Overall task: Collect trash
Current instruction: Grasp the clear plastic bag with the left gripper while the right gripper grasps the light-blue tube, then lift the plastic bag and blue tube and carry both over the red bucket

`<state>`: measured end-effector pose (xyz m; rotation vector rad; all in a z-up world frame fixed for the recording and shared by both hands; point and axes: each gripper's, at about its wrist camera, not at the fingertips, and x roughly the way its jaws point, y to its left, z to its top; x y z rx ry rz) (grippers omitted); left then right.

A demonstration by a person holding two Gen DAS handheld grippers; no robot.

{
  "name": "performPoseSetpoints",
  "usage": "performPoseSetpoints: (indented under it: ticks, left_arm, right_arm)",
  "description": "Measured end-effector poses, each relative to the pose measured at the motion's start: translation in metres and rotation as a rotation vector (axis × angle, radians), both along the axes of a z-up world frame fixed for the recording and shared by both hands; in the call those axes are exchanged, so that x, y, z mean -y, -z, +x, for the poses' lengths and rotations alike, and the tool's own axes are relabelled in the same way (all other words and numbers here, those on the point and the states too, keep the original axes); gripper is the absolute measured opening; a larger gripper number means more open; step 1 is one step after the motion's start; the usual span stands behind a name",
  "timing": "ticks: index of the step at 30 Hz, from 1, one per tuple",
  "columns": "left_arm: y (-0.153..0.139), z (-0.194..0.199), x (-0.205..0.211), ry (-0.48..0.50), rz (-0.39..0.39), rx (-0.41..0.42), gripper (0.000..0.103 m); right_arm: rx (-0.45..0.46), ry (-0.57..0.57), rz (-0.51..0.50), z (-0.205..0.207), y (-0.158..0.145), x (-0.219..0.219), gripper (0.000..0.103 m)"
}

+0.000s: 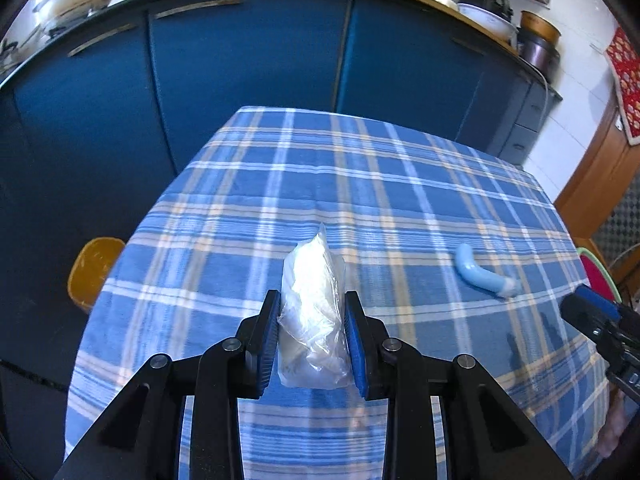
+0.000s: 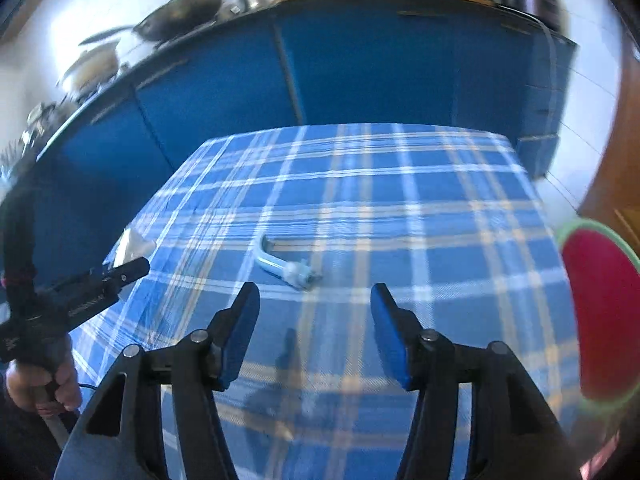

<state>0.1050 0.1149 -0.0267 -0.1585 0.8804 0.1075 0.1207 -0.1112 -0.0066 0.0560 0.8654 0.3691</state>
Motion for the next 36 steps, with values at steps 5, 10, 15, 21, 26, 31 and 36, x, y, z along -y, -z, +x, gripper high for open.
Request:
performPoseSetpoints:
  ticks: [5, 10, 15, 21, 26, 31, 36]
  left_arm:
    - [0.003, -0.002, -0.01, -0.025, -0.015, -0.004, 0.032]
    - [0.005, -0.002, -0.012, -0.026, -0.025, -0.006, 0.032]
    - [0.006, 0.0, -0.01, -0.013, -0.031, -0.01, 0.032]
    - [0.002, 0.002, -0.002, 0.014, -0.031, -0.003, 0.032]
    - [-0.001, 0.005, 0.011, 0.046, -0.041, 0.004, 0.032]
    - [-0.004, 0.008, 0.034, 0.103, -0.045, 0.006, 0.032]
    - [-0.01, 0.012, 0.063, 0.168, -0.052, 0.016, 0.032]
  right_arm:
    - [-0.021, -0.087, -0.036, 0.024, 0.012, -0.027, 0.061]
    - [-0.046, -0.133, -0.088, 0.042, 0.023, -0.043, 0.061]
    - [-0.076, -0.184, -0.148, 0.054, 0.035, -0.057, 0.053]
    - [-0.082, -0.228, -0.169, 0.054, 0.041, -0.066, 0.03]
    - [-0.052, -0.234, -0.171, 0.035, 0.041, -0.065, 0.023]
    - [-0.013, -0.192, -0.125, 0.013, 0.032, -0.049, 0.023]
    - [0.024, -0.096, -0.068, -0.009, 0.012, -0.014, 0.023]
